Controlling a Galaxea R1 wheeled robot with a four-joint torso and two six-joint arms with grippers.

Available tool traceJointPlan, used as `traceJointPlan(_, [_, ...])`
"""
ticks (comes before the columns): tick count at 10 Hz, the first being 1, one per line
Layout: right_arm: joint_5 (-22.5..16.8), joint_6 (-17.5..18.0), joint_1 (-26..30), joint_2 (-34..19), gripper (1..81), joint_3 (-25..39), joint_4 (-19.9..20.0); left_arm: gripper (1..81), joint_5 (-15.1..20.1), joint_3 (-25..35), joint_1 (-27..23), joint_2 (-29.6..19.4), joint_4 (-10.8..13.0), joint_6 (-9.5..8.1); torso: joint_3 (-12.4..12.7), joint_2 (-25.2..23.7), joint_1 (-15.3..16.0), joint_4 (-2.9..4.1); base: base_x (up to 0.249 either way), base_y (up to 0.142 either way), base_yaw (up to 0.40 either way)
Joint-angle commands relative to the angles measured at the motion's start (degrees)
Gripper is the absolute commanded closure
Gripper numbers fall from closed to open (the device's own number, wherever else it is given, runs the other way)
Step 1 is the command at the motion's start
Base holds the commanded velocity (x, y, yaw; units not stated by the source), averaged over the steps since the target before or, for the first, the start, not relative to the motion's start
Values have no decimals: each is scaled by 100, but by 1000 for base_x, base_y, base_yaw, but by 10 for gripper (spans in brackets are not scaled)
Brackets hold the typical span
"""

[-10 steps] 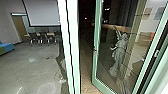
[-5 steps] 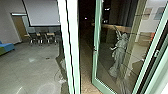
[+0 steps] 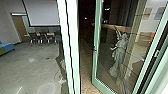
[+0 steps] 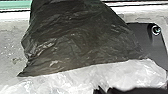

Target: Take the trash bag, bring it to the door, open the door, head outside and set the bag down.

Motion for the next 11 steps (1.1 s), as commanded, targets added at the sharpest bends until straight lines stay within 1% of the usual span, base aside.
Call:
traceJointPlan(1, [-186,-20,260,50,10,63,-36,811,339,-43,-335,-25,40,14,0,0,0,0,0,-84,0])
traceJointPlan(2, [-186,-20,260,41,10,63,-36,811,339,-43,-335,-25,40,14,0,0,0,0,0,-88,0])
traceJointPlan(3, [-186,-20,260,41,10,63,-36,811,348,-43,-335,-25,40,14,0,0,-2,123,0,-88,0])
traceJointPlan(4, [-186,-20,260,49,10,63,-36,811,348,-43,-335,-25,40,14,-2,0,0,144,0,-88,0])
traceJointPlan(5, [-177,-20,260,41,10,63,-36,811,348,-43,-335,-33,41,14,-2,2,2,209,0,-88,0])
traceJointPlan(6, [-142,-20,260,41,10,63,-27,811,348,-43,-335,-33,40,14,-2,2,0,389,0,-88,0])
traceJointPlan(7, [-116,-20,251,49,10,45,-18,811,348,-43,-335,-33,40,14,-133,2,-2,504,0,-88,0])
traceJointPlan(8, [-107,-20,251,49,10,28,-18,811,348,-43,-335,-33,40,14,-20,2,0,328,0,-88,0])
traceJointPlan(9, [-107,-11,251,50,10,28,-18,811,348,-43,-335,-33,40,14,-50,2,-2,442,0,-88,0])
traceJointPlan(10, [-107,-11,251,49,10,19,-18,811,348,-43,-335,-33,49,14,-72,2,0,525,0,-88,0])
traceJointPlan(11, [-107,-11,250,49,10,19,-9,811,348,-43,-335,-33,49,14,-77,2,0,542,0,-88,0])
